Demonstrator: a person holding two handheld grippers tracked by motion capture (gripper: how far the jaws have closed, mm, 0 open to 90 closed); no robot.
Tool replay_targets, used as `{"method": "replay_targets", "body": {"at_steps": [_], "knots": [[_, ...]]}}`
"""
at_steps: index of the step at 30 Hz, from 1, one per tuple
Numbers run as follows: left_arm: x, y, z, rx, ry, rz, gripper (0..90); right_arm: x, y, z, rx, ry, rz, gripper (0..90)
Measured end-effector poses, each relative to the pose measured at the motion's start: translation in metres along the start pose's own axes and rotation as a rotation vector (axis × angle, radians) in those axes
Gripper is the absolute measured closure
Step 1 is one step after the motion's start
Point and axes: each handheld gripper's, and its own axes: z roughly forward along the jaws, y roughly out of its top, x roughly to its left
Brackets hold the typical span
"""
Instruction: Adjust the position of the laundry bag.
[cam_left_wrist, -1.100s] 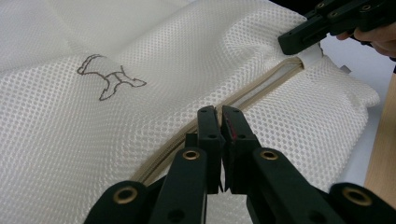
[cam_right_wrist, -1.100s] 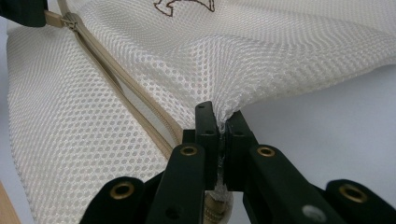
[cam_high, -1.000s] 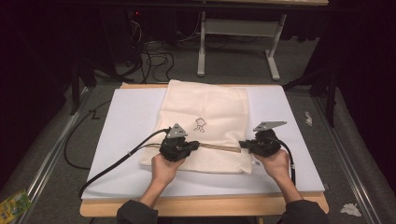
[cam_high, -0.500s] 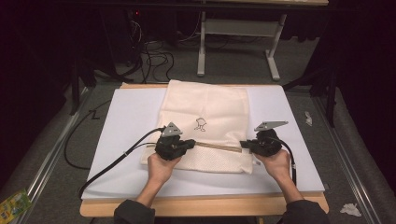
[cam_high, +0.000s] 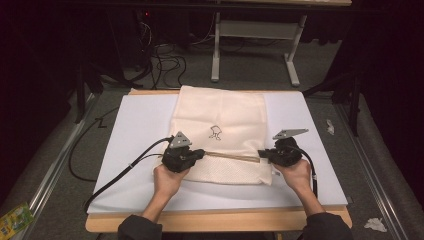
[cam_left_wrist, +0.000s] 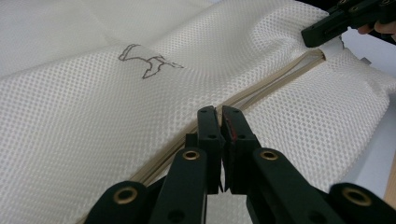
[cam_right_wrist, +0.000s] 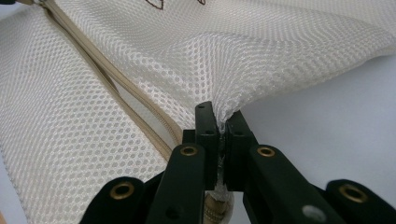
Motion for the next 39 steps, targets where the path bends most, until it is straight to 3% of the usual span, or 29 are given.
{"method": "replay_targets", "body": {"at_steps": [5, 14, 39], "knots": [[0.008, -0.004, -0.001, -0.007, 0.002, -0.029, 87.5, 0.000, 0.001, 0.000, 0.008, -0.018, -0.012, 88.6], [0.009, -0.007, -0.004, -0.003, 0.012, -0.023, 87.5, 0.000, 0.000, 0.002, -0.005, 0.010, 0.012, 88.6], [0.013, -0.010, -0.012, -0.005, 0.014, -0.062, 87.5, -0.001, 0.001, -0.001, -0.022, 0.002, 0.034, 88.7]]}}
